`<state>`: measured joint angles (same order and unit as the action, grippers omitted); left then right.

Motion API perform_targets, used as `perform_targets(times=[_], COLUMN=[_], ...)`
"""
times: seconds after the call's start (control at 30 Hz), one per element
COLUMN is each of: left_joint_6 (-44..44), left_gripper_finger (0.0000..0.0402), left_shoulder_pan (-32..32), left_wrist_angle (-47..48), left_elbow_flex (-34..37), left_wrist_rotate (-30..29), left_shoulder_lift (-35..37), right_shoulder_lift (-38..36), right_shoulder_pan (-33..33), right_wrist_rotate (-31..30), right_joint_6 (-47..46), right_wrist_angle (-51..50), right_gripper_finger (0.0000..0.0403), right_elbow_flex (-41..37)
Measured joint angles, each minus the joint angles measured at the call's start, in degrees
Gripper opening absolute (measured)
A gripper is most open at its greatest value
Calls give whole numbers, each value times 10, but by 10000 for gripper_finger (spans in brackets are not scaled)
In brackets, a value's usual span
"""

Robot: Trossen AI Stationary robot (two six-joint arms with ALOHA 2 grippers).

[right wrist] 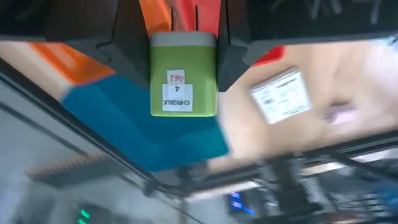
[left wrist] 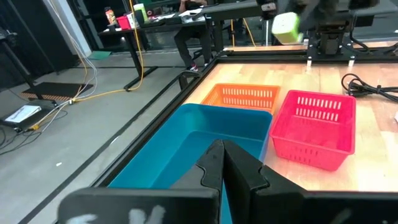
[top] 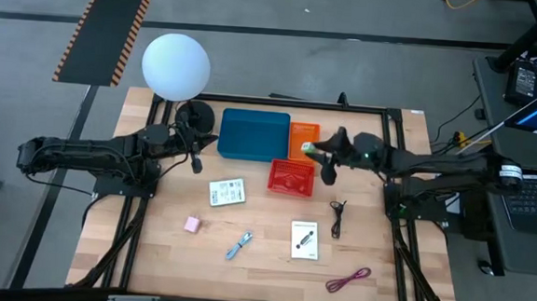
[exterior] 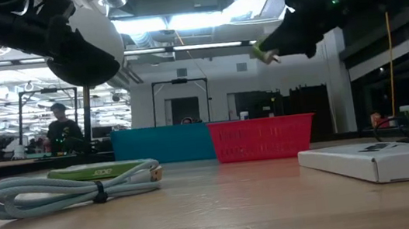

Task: Pick and place items into bin
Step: Put the green charger adapter into the red bin

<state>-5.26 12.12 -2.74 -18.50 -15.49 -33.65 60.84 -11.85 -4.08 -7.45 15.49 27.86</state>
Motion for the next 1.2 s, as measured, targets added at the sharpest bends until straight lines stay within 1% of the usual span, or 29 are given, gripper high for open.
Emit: perform_targets(times=[0.13,0.27,0.37,0.47,0.6,0.73,0.83,1.03,1.2], left_joint_6=[0,0,-6,-27,-33,-68,-84,-90,-90], left_gripper_finger=[4,4,4,4,4,4,4,4,4], left_shoulder_pan=[0,0,0,0,0,0,0,0,0], left_wrist_angle=[0,0,-1,-15,-47,-85,-123,-221,-365], left_elbow_flex=[0,0,0,0,0,0,0,1,1], left_wrist_rotate=[1,2,6,38,87,106,106,140,140], left_shoulder_lift=[0,0,0,-1,-6,-20,-41,-121,-218], right_shoulder_lift=[2,3,2,3,3,3,3,3,3], right_shoulder_pan=[9,13,13,13,13,13,13,13,13], right_wrist_rotate=[13,13,23,26,31,42,42,42,42], right_joint_6=[25,79,100,119,121,123,128,139,139], right_wrist_angle=[148,275,335,343,355,364,371,379,382], right_gripper_finger=[119,119,119,119,119,119,119,119,119], right_elbow_flex=[-61,-116,-142,-148,-148,-147,-147,-147,-147])
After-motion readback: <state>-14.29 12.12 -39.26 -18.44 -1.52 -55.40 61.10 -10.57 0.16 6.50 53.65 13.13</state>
